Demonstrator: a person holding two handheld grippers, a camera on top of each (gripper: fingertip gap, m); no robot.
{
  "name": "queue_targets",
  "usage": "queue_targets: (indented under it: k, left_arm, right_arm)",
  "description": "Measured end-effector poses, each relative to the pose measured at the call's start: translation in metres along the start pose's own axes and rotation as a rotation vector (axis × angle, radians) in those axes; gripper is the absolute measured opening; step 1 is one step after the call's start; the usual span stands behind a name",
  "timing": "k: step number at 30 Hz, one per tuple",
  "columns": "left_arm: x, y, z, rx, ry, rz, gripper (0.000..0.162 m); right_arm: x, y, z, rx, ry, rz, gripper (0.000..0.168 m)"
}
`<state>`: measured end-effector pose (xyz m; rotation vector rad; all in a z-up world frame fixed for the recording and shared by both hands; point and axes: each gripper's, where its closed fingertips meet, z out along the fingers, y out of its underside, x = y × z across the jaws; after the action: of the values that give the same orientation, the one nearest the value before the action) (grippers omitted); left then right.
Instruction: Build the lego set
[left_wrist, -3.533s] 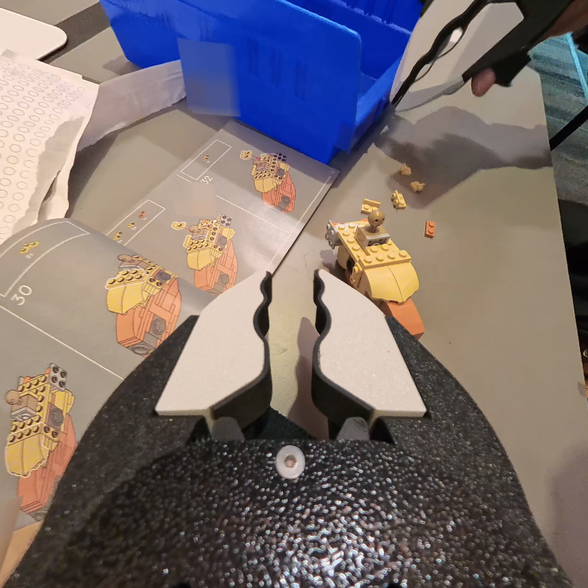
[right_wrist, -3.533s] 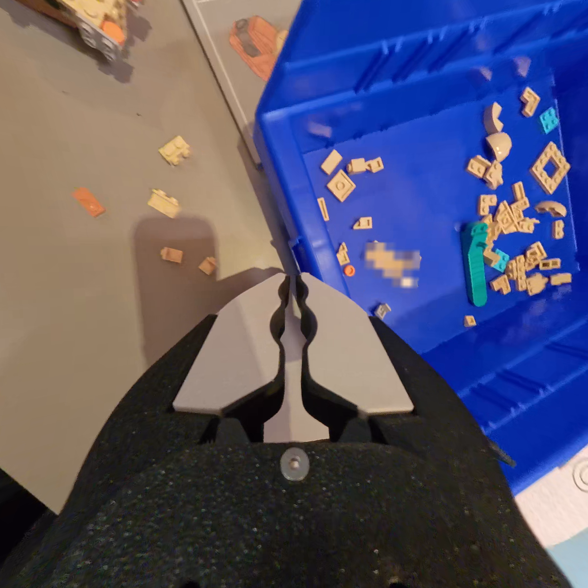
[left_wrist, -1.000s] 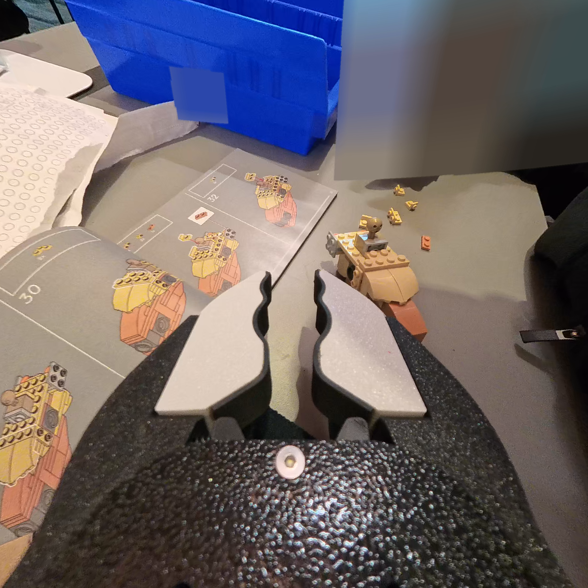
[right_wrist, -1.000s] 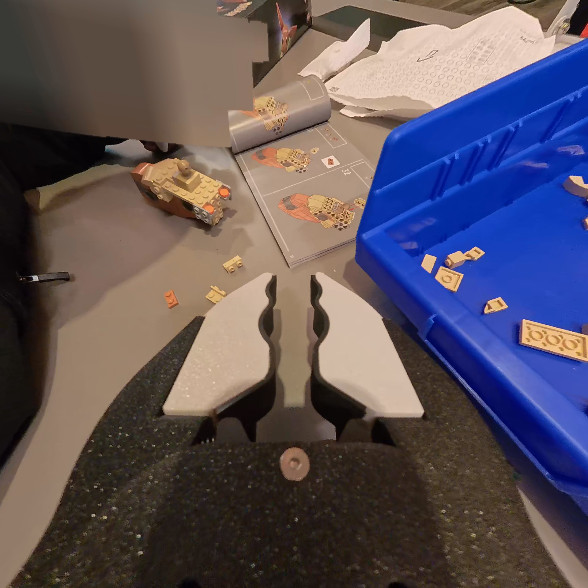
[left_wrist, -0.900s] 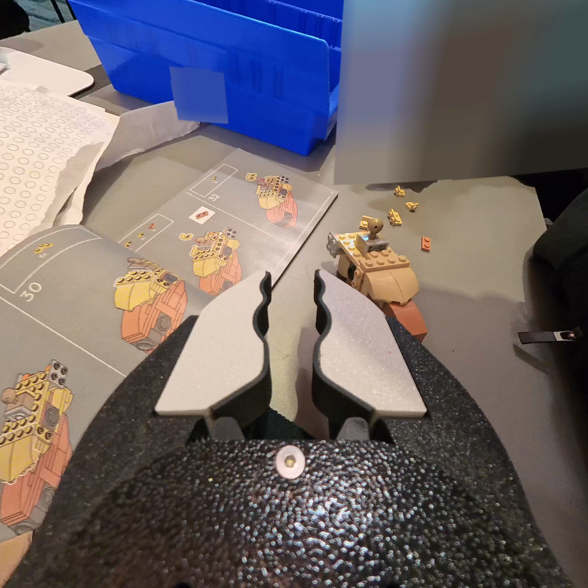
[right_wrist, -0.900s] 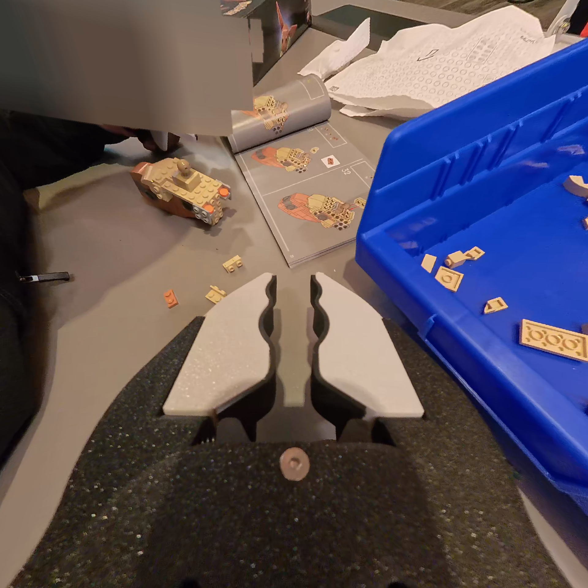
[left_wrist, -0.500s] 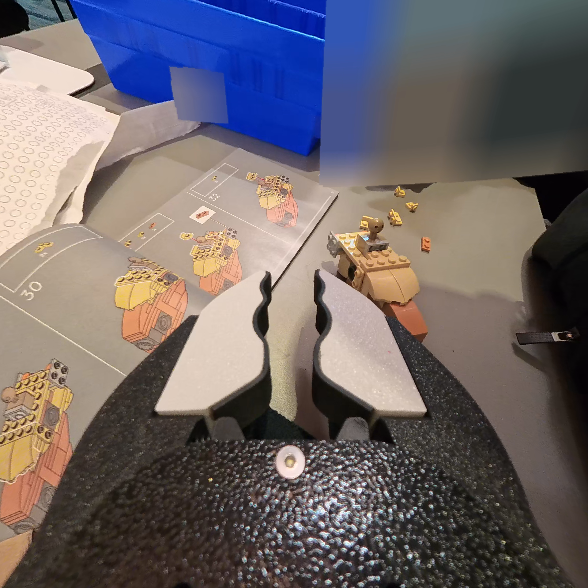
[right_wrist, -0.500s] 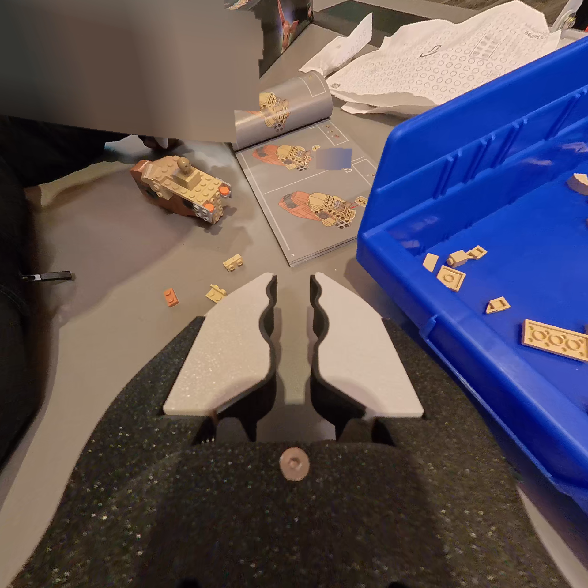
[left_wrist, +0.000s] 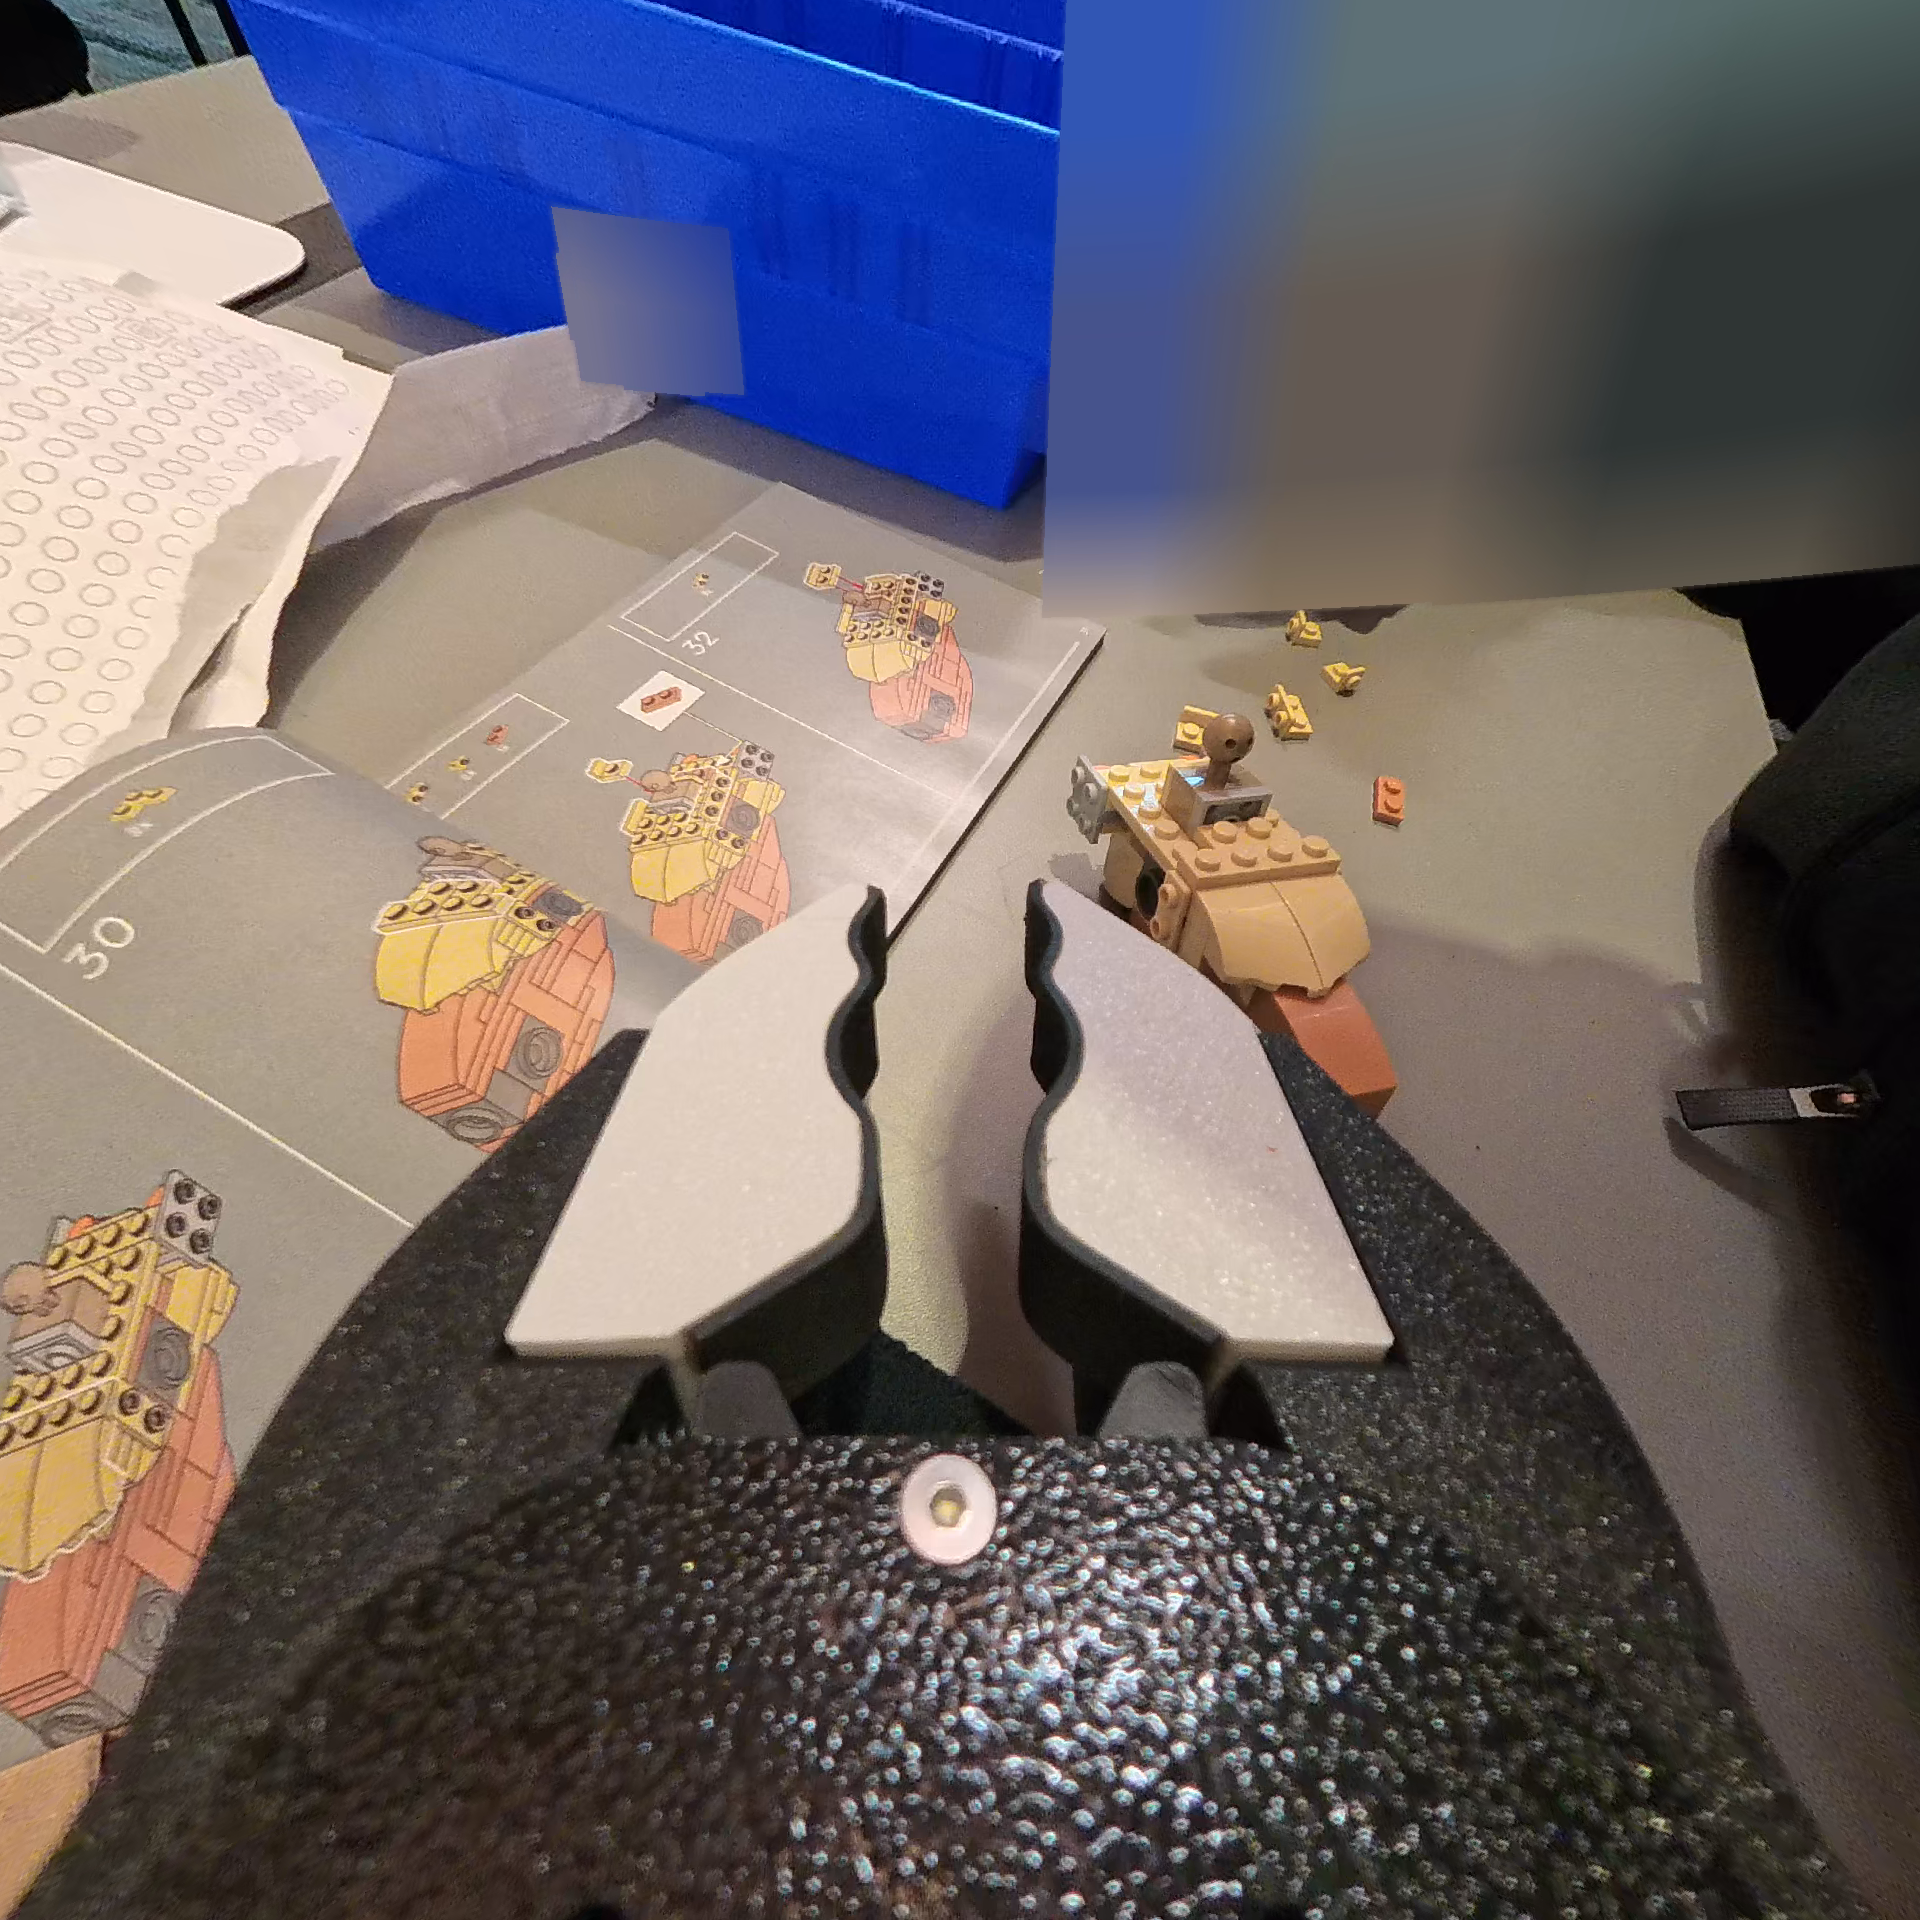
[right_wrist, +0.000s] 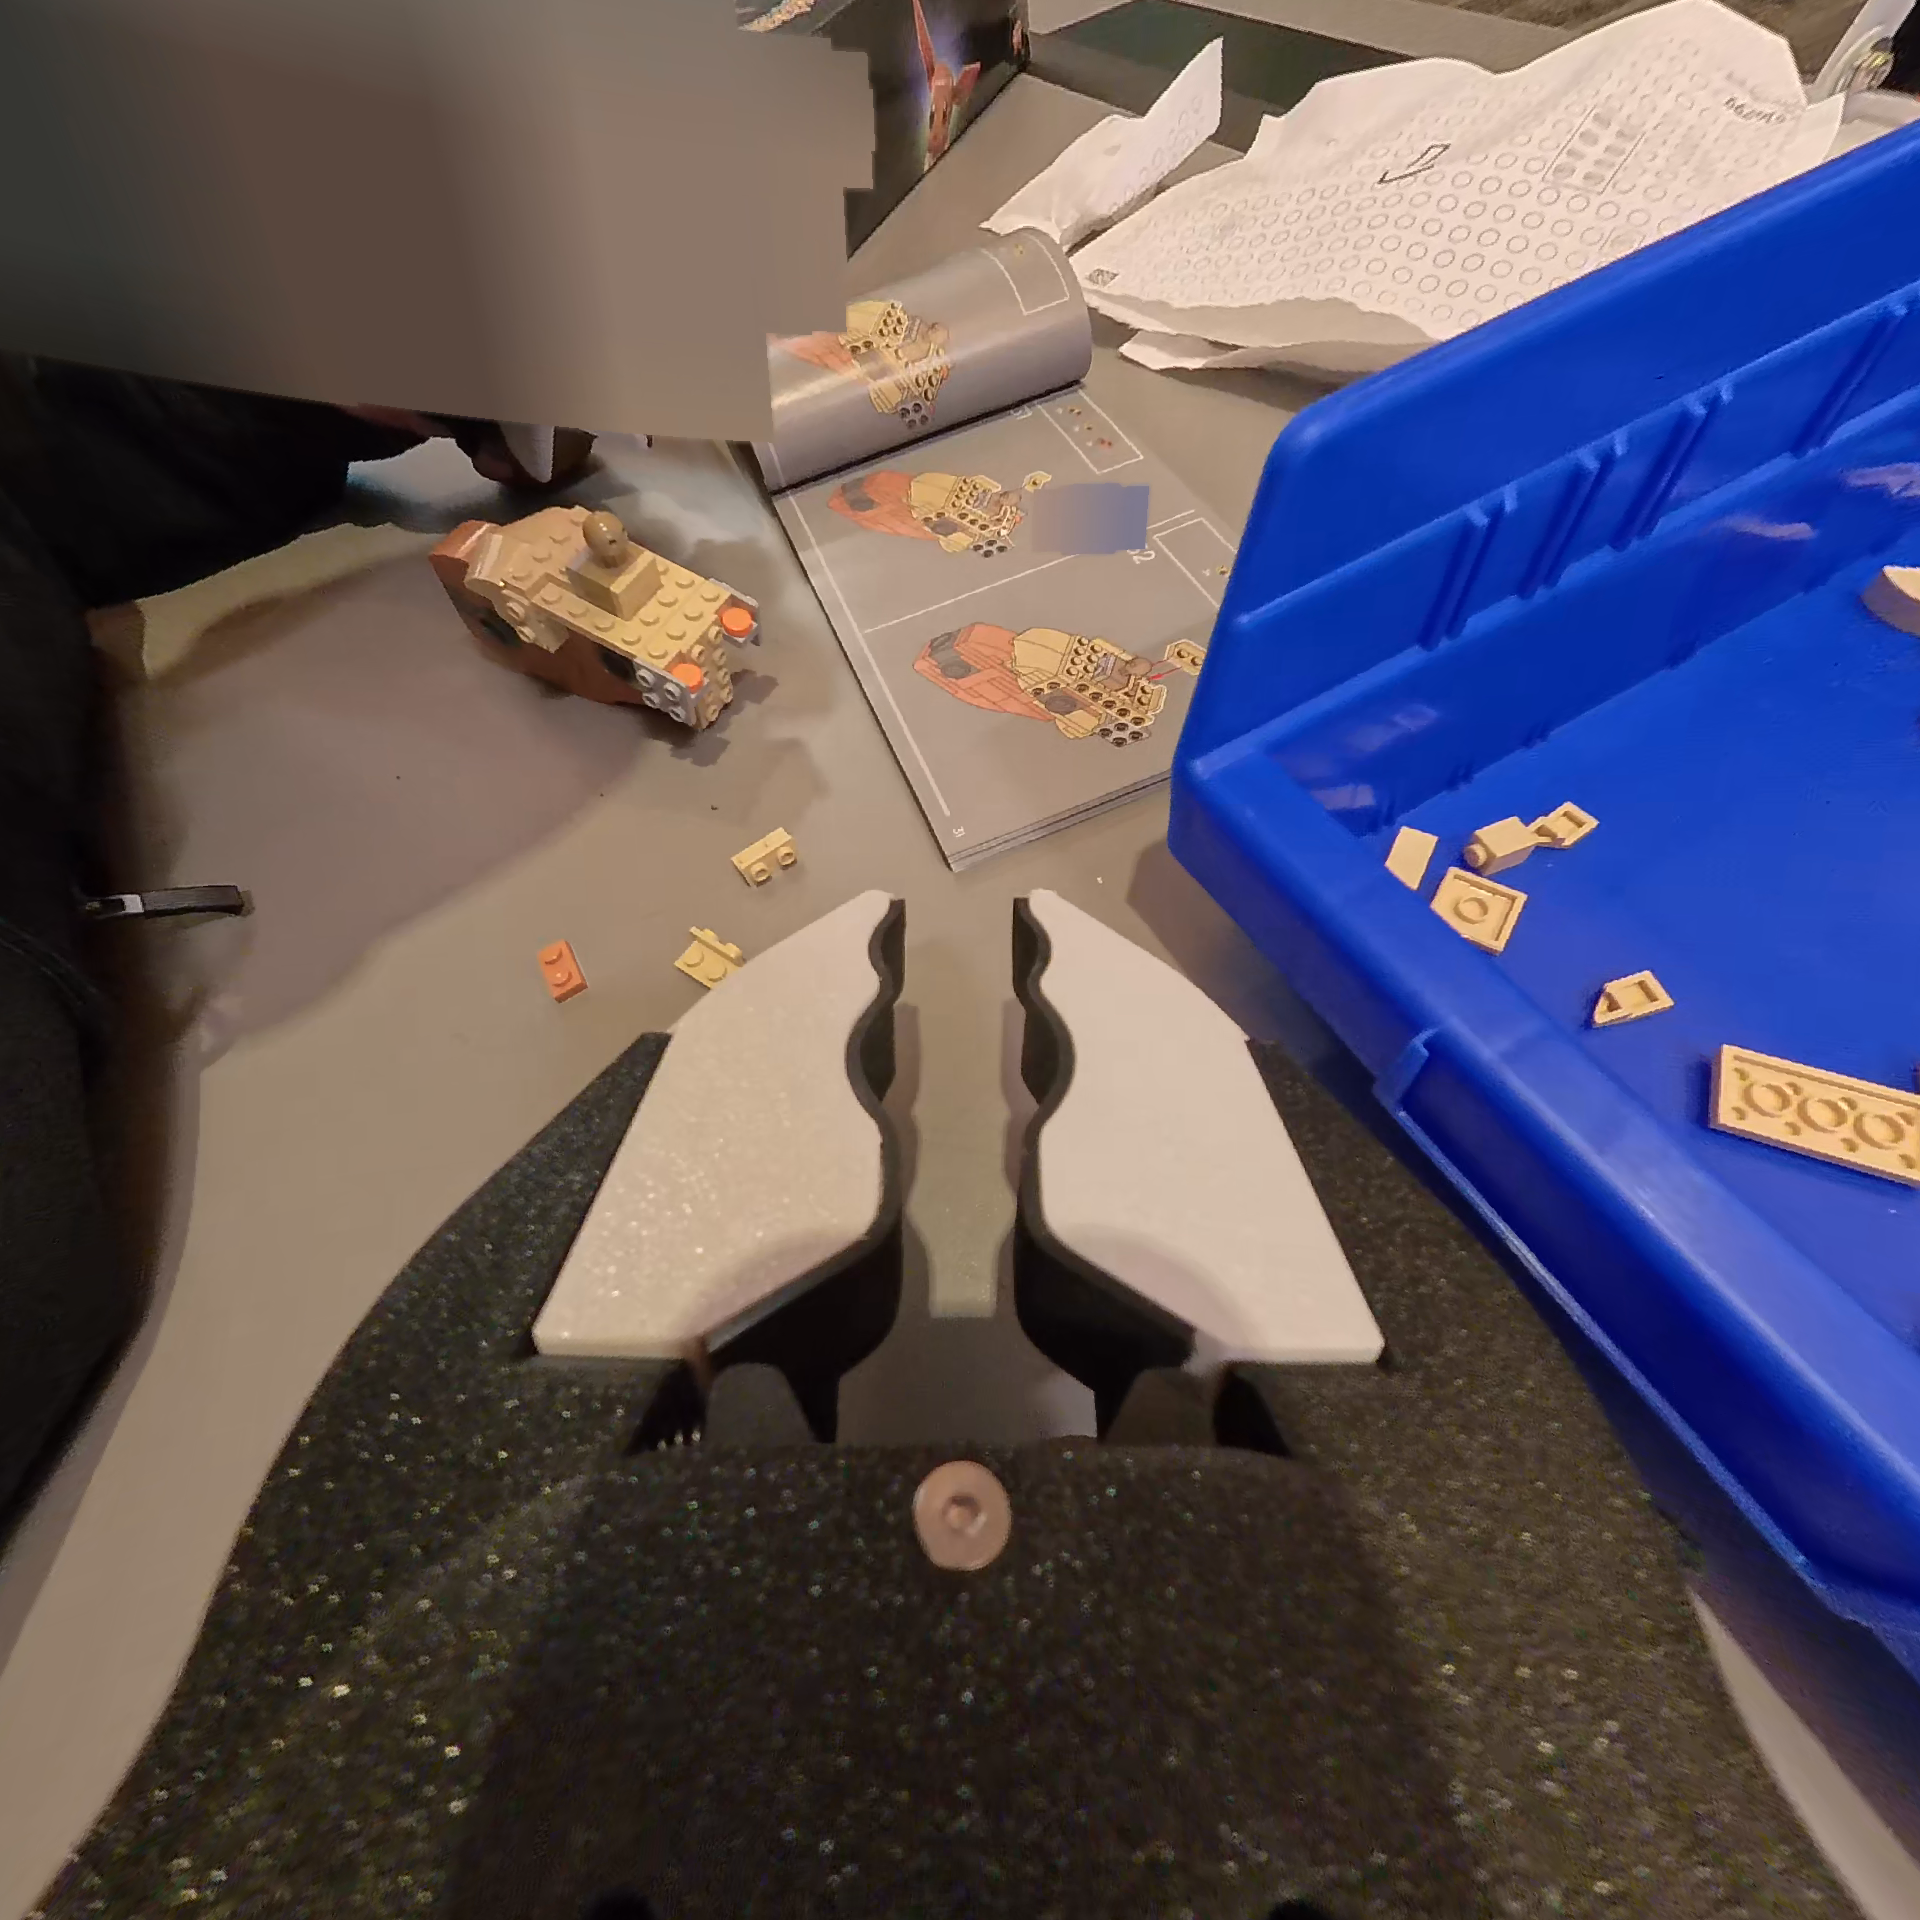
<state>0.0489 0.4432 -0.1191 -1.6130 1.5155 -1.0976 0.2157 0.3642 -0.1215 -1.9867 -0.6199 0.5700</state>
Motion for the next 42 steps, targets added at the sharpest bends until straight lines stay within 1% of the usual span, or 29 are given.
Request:
queue_targets:
  k: [14,19,23,25,27,29,34,38,42]
  left_arm:
    - [0.002,0.0,0.0,-0.001,0.013,0.001,0.025]
    - [0.015,0.0,-0.002,0.003,0.099,-0.028,0.027]
    - [0.029,-0.009,-0.004,0.039,0.149,-0.014,0.03]
    - [0.038,-0.014,-0.004,0.046,0.16,-0.013,0.034]
    - [0.046,-0.019,-0.004,0.057,0.142,-0.034,0.039]
    - [0.053,-0.019,-0.002,0.049,0.086,-0.05,0.042]
    - [0.055,-0.003,0.011,-0.091,-0.109,0.042,0.054]
    - [0.062,0.003,0.018,-0.144,-0.122,0.035,0.055]
    - [0.061,0.01,0.022,-0.187,-0.141,0.049,0.051]
  right_arm:
    - [-0.002,0.001,0.001,-0.01,-0.014,-0.001,0.02]
    - [-0.006,0.002,0.001,-0.014,-0.012,-0.043,0.02]
    - [-0.008,0.005,0.003,-0.035,0.019,-0.095,0.02]
    - [-0.009,0.006,0.004,-0.045,0.033,-0.119,0.02]
    - [-0.009,0.007,0.004,-0.051,0.043,-0.132,0.02]
    - [-0.008,0.006,0.003,-0.045,0.053,-0.136,0.02]
    - [-0.013,0.005,0.0,-0.026,0.035,-0.15,0.02]
    - [-0.031,0.01,-0.001,-0.038,-0.022,-0.252,0.02]
    - [-0.07,0.021,0.005,-0.122,-0.133,-0.382,0.02]
